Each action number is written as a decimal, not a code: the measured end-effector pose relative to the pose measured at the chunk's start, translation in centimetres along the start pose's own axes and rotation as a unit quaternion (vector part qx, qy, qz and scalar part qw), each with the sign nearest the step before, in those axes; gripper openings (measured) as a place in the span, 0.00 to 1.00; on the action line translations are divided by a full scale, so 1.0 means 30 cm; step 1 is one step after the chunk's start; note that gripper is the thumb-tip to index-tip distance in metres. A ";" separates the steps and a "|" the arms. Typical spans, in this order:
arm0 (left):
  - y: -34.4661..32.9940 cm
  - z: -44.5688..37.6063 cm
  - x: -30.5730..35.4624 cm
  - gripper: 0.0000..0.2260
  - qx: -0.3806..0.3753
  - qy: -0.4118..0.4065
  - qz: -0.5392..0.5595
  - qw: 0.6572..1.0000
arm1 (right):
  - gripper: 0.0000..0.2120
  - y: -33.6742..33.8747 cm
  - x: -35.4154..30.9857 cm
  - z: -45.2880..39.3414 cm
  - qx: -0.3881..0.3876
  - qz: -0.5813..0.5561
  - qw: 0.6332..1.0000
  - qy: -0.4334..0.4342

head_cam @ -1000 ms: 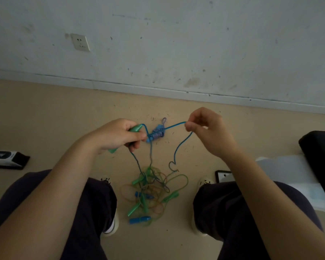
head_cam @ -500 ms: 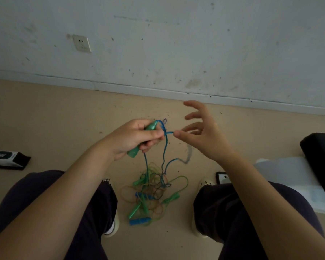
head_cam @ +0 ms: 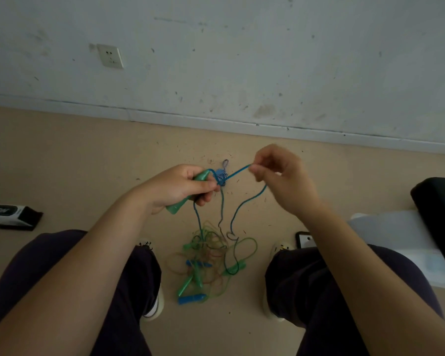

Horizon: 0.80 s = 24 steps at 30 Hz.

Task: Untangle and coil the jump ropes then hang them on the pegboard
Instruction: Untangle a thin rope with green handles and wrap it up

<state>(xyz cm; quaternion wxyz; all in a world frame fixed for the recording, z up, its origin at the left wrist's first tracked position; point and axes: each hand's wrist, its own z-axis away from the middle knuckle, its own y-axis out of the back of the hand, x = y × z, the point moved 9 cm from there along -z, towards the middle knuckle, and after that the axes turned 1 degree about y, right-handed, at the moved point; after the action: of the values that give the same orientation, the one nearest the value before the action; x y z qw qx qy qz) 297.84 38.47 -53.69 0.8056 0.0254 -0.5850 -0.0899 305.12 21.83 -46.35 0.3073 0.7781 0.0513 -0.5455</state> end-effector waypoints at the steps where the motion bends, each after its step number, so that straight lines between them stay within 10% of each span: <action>1: 0.020 -0.004 -0.015 0.05 0.012 0.010 -0.012 1.000 | 0.09 0.041 0.014 -0.007 0.043 -0.022 0.999 -0.010; 6: 0.036 -0.002 -0.054 0.07 0.031 0.044 -0.205 0.977 | 0.10 0.140 0.057 -0.016 0.128 -0.052 0.990 -0.032; 11: -0.021 0.030 0.065 0.05 -0.031 -0.054 0.101 0.993 | 0.27 0.012 0.086 0.012 -0.031 0.013 0.997 -0.074; 13: -0.005 0.029 0.067 0.05 0.008 -0.053 0.056 0.997 | 0.33 -0.025 0.067 0.020 -0.071 0.084 0.993 -0.046; 24: -0.051 0.025 0.048 0.06 -0.004 -0.029 0.011 1.000 | 0.07 -0.169 0.026 0.045 -0.143 0.031 0.989 -0.019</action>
<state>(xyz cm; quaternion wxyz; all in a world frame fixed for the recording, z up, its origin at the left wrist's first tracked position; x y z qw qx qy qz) 297.39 36.77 -52.33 0.7891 0.0132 -0.6083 -0.0843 302.23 24.99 -49.46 0.4334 0.7170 0.0985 -0.5370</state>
